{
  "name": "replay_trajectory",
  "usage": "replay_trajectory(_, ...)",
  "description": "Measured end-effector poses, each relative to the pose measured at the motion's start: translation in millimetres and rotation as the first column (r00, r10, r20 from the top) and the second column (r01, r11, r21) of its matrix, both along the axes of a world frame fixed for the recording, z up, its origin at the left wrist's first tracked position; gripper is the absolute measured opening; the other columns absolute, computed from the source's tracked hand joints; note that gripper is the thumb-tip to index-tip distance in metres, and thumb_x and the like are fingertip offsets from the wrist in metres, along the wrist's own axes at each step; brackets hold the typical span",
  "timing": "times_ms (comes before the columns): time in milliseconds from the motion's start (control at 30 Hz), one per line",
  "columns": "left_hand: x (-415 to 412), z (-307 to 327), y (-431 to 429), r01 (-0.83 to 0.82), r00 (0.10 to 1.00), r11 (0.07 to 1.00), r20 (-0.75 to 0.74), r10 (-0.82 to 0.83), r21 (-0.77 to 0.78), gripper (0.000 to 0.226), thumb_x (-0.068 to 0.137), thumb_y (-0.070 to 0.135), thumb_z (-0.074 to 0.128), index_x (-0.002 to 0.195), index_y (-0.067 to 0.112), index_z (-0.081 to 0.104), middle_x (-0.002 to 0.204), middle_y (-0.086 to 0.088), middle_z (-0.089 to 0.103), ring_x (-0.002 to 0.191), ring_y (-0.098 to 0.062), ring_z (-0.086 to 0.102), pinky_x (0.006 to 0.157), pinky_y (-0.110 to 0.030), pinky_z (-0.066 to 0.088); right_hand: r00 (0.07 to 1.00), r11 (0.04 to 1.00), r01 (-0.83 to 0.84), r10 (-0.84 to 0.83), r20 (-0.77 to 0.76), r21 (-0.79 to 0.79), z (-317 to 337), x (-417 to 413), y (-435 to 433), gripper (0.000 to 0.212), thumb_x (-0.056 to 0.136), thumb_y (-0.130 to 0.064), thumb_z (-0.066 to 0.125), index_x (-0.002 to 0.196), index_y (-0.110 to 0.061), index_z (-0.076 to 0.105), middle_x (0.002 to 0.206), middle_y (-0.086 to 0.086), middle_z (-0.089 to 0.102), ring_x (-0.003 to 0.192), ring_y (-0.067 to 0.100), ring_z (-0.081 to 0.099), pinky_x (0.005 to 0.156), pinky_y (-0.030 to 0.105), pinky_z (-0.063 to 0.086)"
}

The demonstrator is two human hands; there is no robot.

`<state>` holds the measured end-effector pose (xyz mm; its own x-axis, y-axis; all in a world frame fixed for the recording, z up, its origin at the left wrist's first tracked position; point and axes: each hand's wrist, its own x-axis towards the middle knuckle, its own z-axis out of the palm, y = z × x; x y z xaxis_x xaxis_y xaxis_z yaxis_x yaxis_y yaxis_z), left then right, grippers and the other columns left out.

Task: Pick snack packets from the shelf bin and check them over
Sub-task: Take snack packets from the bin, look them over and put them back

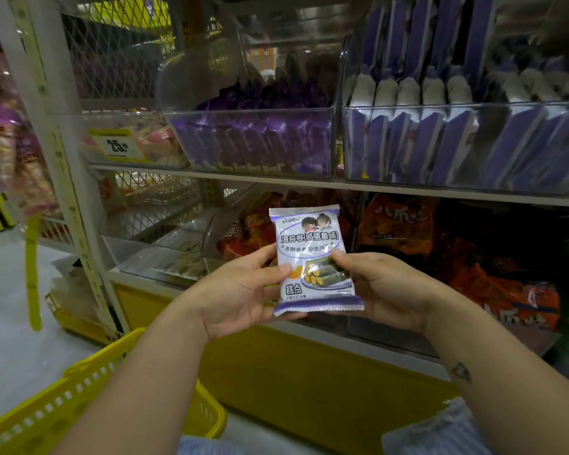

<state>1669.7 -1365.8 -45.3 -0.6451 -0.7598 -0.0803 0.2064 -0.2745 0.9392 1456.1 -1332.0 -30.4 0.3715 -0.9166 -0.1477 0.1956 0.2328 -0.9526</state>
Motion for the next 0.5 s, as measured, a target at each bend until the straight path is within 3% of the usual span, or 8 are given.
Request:
replay_trajectory(133,-5.9,0.9,1.7,-0.087,0.996,0.995,-0.008,0.087,-0.046,0.052,0.086,0.011,0.063,0.132,0.029,0.047,0.121,-0.012,0.069,0.101,-0.026,0.071,0.069,-0.036,0.060,0.998,0.997,0.058,-0.058,-0.007,-0.056,0.3,2.9,0.3,0.042,0.085,-0.030,0.054,0.112,0.000,0.065,0.112,0.021,0.069,0.104,0.031,0.068,0.085,0.038,0.058)
replay_trajectory(200,-12.9,-0.9,1.7,-0.290,0.951,0.935,0.049,0.306,-0.206,0.053,0.090,0.008,0.061,0.134,0.033,0.046,0.122,-0.005,0.068,0.099,-0.021,0.071,0.071,-0.038,0.059,0.987,0.976,0.141,-0.151,-0.055,-0.163,-1.3,8.2,-0.4,0.042,0.084,-0.032,0.057,0.111,-0.002,0.066,0.108,0.018,0.072,0.100,0.029,0.069,0.082,0.037,0.059)
replay_trajectory(267,-19.3,-2.7,2.1,-0.370,0.906,0.855,0.062,0.418,-0.363,0.053,0.094,0.014,0.060,0.138,0.039,0.045,0.126,0.006,0.065,0.103,-0.014,0.069,0.079,-0.040,0.058,0.965,0.932,0.222,-0.253,-0.076,-0.288,-3.7,14.4,-1.5,0.043,0.081,-0.035,0.059,0.112,-0.005,0.066,0.103,0.015,0.073,0.095,0.028,0.071,0.078,0.037,0.060)
replay_trajectory(333,-22.9,-3.5,4.9,-0.319,0.930,0.866,0.048,0.364,-0.384,0.059,0.088,0.029,0.065,0.140,0.044,0.043,0.126,0.012,0.065,0.107,-0.010,0.067,0.085,-0.038,0.058,0.961,0.907,0.225,-0.267,-0.072,-0.357,-5.5,20.4,-1.4,0.042,0.083,-0.036,0.057,0.114,-0.009,0.067,0.101,0.012,0.074,0.092,0.025,0.072,0.075,0.034,0.060)
replay_trajectory(433,-23.4,-2.8,6.0,-0.279,0.955,0.915,0.017,0.297,-0.291,0.077,0.075,0.035,0.068,0.144,0.040,0.036,0.113,0.010,0.071,0.098,-0.009,0.070,0.070,-0.028,0.057,0.963,0.916,0.159,-0.226,-0.145,-0.368,-5.6,26.2,-0.1,0.033,0.098,-0.036,0.045,0.116,-0.020,0.067,0.103,0.005,0.075,0.096,0.016,0.071,0.083,0.032,0.059)
replay_trajectory(500,-21.0,-1.0,6.6,-0.250,0.966,0.941,0.005,0.258,-0.227,0.076,0.076,0.035,0.067,0.145,0.036,0.037,0.111,0.006,0.071,0.093,-0.010,0.070,0.070,-0.031,0.054,0.962,0.919,0.140,-0.214,-0.169,-0.369,-6.0,26.7,0.2,0.028,0.102,-0.030,0.041,0.115,-0.032,0.066,0.103,-0.004,0.075,0.095,0.006,0.069,0.076,0.023,0.058)
